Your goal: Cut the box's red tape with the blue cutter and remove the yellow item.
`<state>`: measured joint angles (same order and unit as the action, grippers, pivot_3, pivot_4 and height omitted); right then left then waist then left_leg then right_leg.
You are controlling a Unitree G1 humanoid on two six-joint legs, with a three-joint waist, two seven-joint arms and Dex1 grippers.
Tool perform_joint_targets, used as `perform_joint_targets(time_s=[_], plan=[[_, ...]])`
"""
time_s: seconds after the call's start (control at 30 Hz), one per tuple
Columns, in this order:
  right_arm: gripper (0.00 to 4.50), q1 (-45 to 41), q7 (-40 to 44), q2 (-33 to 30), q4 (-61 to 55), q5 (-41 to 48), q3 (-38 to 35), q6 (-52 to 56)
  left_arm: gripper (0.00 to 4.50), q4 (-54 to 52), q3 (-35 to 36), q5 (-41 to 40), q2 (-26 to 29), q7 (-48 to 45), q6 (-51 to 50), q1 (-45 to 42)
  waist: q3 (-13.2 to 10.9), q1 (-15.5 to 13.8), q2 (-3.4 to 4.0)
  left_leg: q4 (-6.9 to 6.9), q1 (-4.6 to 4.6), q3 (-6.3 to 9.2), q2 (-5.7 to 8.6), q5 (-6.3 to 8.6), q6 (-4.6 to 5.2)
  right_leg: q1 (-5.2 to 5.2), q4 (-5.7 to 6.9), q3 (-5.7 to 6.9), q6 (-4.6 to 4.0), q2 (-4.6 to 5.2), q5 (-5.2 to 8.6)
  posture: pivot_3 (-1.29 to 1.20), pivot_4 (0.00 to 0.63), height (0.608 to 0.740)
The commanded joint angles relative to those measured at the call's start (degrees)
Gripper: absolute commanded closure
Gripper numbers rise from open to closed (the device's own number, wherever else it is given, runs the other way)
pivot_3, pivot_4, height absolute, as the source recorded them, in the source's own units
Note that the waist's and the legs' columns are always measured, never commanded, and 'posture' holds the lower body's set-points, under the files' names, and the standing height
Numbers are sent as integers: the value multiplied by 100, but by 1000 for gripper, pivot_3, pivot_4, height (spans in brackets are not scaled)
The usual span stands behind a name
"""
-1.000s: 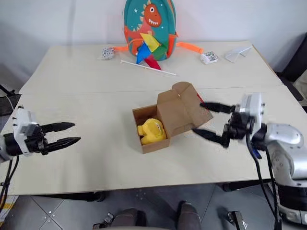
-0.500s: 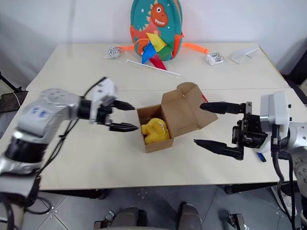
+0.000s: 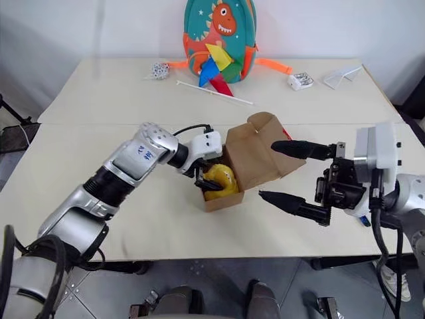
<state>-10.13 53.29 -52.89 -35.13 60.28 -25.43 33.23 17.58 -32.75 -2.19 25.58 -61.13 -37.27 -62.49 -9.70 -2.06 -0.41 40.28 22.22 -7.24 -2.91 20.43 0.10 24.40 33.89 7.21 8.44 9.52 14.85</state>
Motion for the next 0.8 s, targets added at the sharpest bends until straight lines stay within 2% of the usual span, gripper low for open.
perform_joint_targets(time_s=[0.03, 0.33, 0.43, 0.47, 0.63, 0.8], plan=[[0, 51, -152, -77, -194, 208, -311, 56, 922, -14, 21, 172, -76, -120, 190, -65, 0, -5, 0, 0, 0, 0, 0, 0, 0, 0, 1, 0, 0, 0, 0, 0, 150, 740], [0, 44, -213, -134, -62, 264, -394, 112, 3601, -38, 336, 65, -200, -374, 310, -92, 0, -85, -1, 12, 2, 1, 0, 1, 2, 0, 5, -1, 0, 0, 0, 0, 150, 740], [0, 39, -213, -108, -3, 229, -399, 107, 4340, -84, 578, -163, -248, -539, 273, -83, -1, -85, -2, 17, 7, 3, 0, 2, 3, 0, 6, 0, 0, 0, 0, 0, 150, 740], [0, 46, -226, -92, 15, 229, -410, 109, 4482, -84, 699, -272, -279, -582, 275, -75, -1, -84, -2, 18, 7, 3, 0, 2, 3, 0, 6, 0, 0, 0, 0, 0, 150, 740], [0, 83, -296, 1, 121, 235, -432, 82, 4482, 32, 1902, -1252, -515, -706, 438, 43, -1, -82, -2, 23, 9, 6, -1, 2, 4, 0, 8, 2, 0, 0, 0, 0, 150, 740], [0, 110, -242, 83, 225, 143, -359, -2, 4482, 299, 2998, -2008, -479, -836, 757, 319, -1, -57, -2, 29, 9, 10, -1, 2, 4, 0, 15, 3, 0, 0, 0, 0, 150, 740]])
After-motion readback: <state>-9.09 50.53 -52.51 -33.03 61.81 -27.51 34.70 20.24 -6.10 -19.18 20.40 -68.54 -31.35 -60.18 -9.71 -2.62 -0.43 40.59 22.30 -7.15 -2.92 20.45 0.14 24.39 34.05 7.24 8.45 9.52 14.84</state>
